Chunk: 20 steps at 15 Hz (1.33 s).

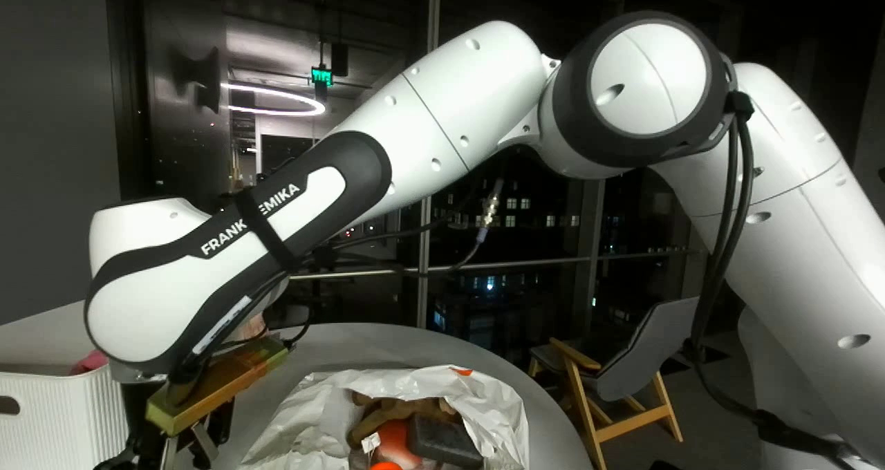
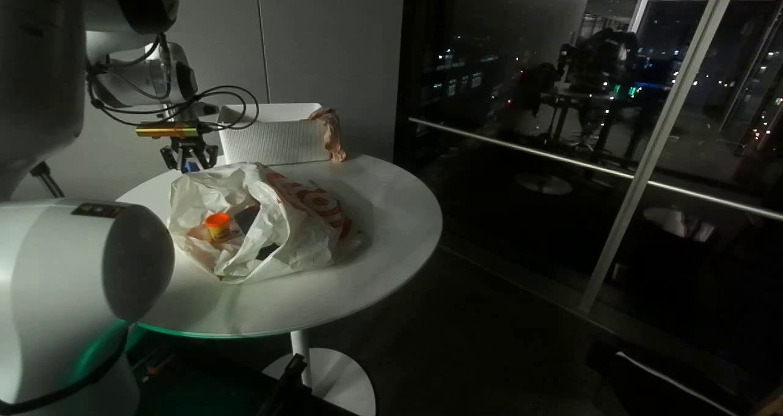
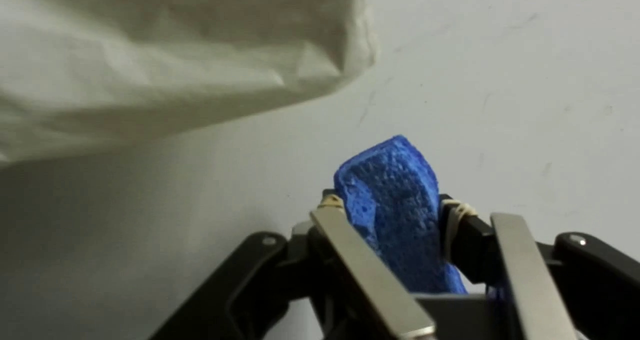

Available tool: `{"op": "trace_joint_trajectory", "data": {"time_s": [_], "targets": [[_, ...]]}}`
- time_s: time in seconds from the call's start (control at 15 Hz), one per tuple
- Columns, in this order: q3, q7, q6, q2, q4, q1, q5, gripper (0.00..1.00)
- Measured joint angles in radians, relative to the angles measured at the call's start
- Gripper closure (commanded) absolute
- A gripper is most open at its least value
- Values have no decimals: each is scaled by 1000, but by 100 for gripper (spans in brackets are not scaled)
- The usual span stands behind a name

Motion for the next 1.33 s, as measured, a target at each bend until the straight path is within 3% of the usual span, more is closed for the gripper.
{"op": "trace_joint_trajectory", "data": {"time_s": [0.53,0.93,1.33], "targets": [[51,5,-22,-211,-185,-68,38,80],[118,18,-19,-518,-401,-125,77,80],[144,13,-21,-792,-640,-182,234,80]]}}
